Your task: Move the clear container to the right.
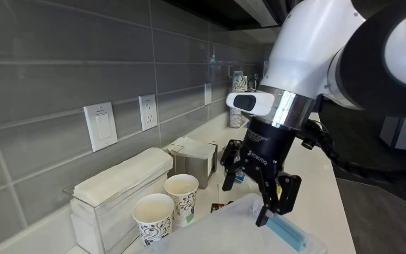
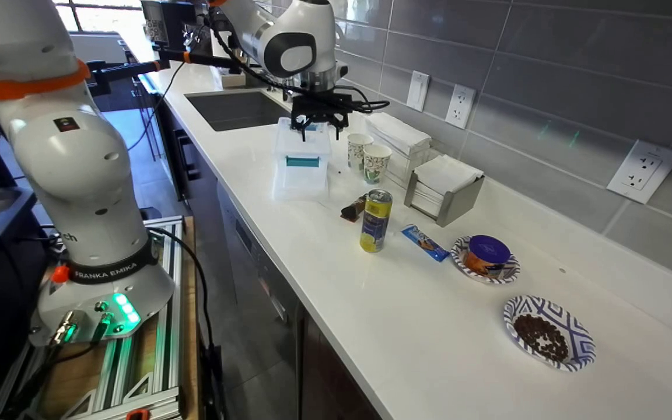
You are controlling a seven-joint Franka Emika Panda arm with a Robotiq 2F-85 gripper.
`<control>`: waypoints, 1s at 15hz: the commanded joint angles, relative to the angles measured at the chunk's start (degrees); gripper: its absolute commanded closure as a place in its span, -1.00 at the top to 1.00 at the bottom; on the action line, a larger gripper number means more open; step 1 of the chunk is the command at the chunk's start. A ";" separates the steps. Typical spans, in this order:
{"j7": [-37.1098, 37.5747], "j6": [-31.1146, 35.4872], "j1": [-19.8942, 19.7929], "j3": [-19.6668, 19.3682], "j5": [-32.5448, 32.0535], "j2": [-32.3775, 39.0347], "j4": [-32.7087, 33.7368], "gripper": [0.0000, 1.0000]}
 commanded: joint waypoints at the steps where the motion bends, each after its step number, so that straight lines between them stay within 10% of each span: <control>1: -15.75 -2.05 4.63 -2.04 13.39 4.72 4.66 0.45; 3: -18.62 -4.65 -1.50 2.83 15.04 6.10 5.59 0.40; 12: -16.75 -8.22 -9.77 5.55 9.30 6.50 6.40 -0.97; 15: -16.10 -10.07 -10.54 6.00 8.60 6.49 6.39 -0.94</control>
